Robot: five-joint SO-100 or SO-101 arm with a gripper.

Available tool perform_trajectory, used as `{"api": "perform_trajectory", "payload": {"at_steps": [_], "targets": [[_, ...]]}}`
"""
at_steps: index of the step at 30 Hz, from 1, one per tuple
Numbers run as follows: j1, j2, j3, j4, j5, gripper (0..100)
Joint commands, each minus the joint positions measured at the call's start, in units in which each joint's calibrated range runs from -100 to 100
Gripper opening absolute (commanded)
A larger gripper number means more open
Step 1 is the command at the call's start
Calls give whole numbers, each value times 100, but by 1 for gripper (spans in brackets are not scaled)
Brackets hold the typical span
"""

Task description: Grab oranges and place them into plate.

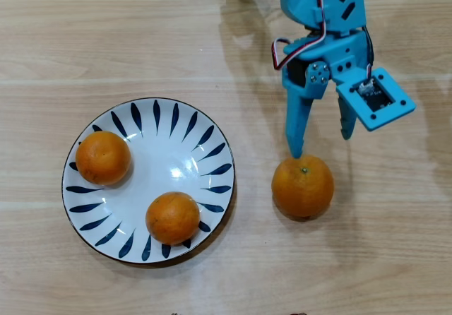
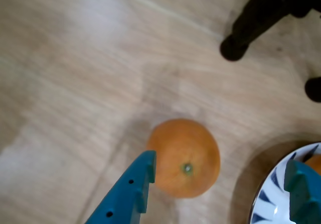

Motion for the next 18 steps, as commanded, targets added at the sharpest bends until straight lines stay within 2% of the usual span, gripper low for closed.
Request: {"api": "perform_trajectory", "payload": {"at_steps": [1,10,12,15,16,18], "targets": [[305,315,-297,-746,-235,28],[442,577,83,-754,-428,31],[394,577,102,-737,-528,38],[265,577,56,-728,-554,52],[201,577,38,-728,-585,61],[104,577,47,-720,-779,68]]}}
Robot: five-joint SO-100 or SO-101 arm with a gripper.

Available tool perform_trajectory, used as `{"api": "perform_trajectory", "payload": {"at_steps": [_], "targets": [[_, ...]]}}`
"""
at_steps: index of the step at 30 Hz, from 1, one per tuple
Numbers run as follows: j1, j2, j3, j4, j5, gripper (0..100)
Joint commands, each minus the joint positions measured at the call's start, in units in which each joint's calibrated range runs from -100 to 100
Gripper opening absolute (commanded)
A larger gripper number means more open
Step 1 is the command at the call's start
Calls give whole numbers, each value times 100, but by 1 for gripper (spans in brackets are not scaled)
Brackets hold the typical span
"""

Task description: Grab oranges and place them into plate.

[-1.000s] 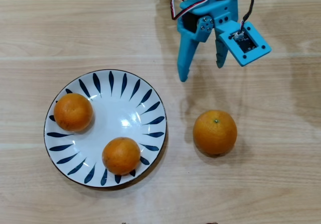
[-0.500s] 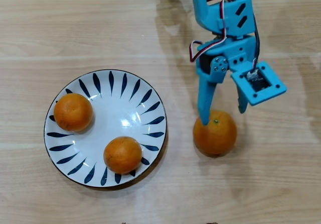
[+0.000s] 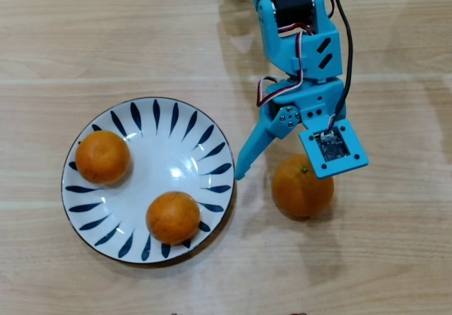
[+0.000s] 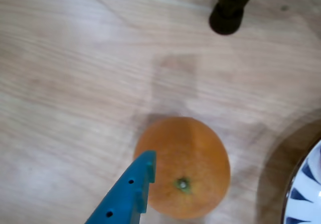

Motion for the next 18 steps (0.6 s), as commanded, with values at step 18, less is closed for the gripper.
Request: {"api": "perform_trajectory", "payload": {"at_steps": [18], "targets": [[-578,-83,1499,-1294,-607,73]]}}
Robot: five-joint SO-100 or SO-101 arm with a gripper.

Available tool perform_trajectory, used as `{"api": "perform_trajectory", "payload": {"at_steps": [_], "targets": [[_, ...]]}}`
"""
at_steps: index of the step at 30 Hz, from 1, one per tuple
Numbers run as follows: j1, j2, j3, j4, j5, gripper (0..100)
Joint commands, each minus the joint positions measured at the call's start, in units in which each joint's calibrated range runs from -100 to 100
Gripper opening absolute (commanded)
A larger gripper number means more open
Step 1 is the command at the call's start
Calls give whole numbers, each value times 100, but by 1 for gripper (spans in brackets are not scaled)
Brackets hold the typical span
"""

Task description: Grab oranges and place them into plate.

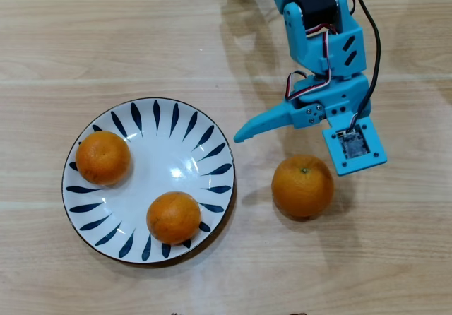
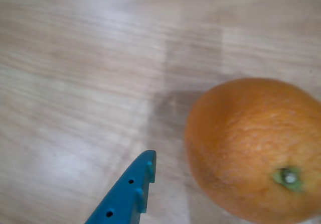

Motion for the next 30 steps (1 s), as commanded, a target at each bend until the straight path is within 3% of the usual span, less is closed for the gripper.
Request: {"api": "perform_trajectory", "payload": {"at_steps": [1,5,16,22,30], "targets": [[-55,-75,671,-1070,-23,73],[-63,1,1015,-1774,-23,73],[-47,289,915,-1972,-23,73],[-63,652,1087,-3107,-23,73],[10,720,1196,-3158,-13,73]]}}
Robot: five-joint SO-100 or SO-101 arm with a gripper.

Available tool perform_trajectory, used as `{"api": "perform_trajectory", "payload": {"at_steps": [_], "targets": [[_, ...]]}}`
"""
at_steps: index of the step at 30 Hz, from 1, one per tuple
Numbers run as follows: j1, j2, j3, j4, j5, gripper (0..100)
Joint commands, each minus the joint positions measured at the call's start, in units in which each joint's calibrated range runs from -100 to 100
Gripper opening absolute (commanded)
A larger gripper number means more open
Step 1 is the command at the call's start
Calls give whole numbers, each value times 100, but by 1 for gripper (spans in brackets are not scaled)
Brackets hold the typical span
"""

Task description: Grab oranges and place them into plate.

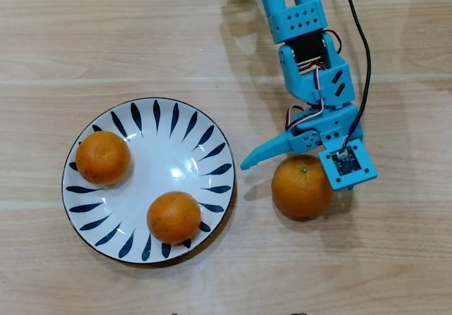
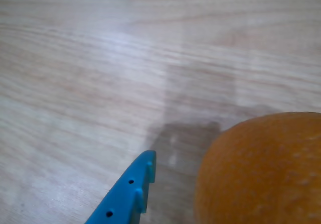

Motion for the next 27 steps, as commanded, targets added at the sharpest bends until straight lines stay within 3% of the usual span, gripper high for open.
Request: {"api": "perform_trajectory", "payload": {"at_steps": [1,24,27], "targets": [[44,-51,11,-144,13,73],[36,-380,309,-161,196,73],[44,-414,318,-161,202,69]]}}
